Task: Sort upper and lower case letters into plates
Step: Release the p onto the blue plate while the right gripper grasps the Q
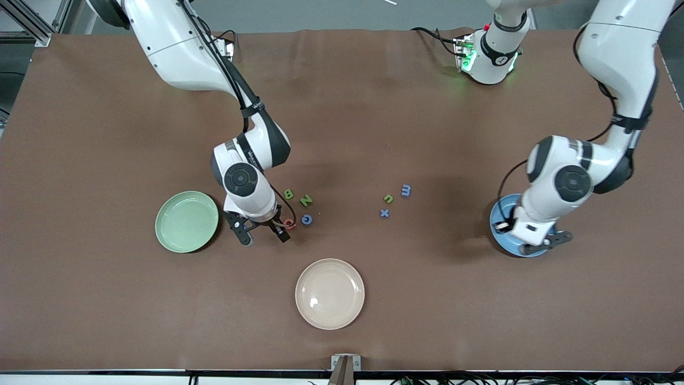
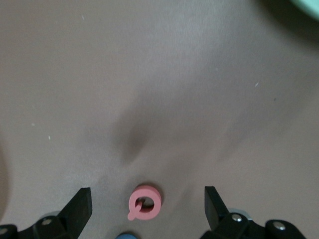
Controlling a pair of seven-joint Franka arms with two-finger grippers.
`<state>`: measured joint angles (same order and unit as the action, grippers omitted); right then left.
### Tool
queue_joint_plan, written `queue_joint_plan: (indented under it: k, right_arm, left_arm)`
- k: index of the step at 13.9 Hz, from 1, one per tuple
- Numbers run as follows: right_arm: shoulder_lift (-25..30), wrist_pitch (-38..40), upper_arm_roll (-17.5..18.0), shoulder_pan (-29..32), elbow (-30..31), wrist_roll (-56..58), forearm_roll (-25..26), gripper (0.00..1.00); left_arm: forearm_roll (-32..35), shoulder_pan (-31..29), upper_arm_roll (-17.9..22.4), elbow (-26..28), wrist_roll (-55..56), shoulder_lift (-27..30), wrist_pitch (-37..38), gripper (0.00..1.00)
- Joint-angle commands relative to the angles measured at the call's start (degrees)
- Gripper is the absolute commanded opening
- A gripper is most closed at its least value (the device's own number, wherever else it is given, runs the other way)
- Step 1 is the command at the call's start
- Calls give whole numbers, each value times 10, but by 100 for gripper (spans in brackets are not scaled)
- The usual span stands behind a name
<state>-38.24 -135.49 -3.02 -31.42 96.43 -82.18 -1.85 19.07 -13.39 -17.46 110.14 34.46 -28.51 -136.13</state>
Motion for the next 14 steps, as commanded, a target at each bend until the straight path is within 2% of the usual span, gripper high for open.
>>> queue_joint_plan:
  k: [1,3,5,8,9,12,14]
  right_arm:
    - [-8,-1,-5,-6,-9,-17,3,96]
    - [-14,-12,-5,-9,-9,-34,3,94]
    - [-20,-21,-4,-14,-9,-36,2,92]
    - [-32,-29,-4,-17,-11,-51,2,85]
    - [-36,-29,-4,-18,-13,-52,2,79]
    - [-40,-41,-4,-22,-13,-52,-3,60]
    - [-40,-42,-4,-22,-13,-52,-15,47]
  left_arm:
    - [46,-36,-6,0,3,-28,-6,51]
    - [49,-51,-6,4,0,-24,-1,100]
    - [49,-45,-13,7,3,-1,40,100]
    - [40,-46,-104,6,63,26,108,100]
    - [40,-45,-133,8,95,26,114,100]
    - [41,-43,-212,34,149,13,98,100]
    - [51,-30,-233,81,148,5,22,98]
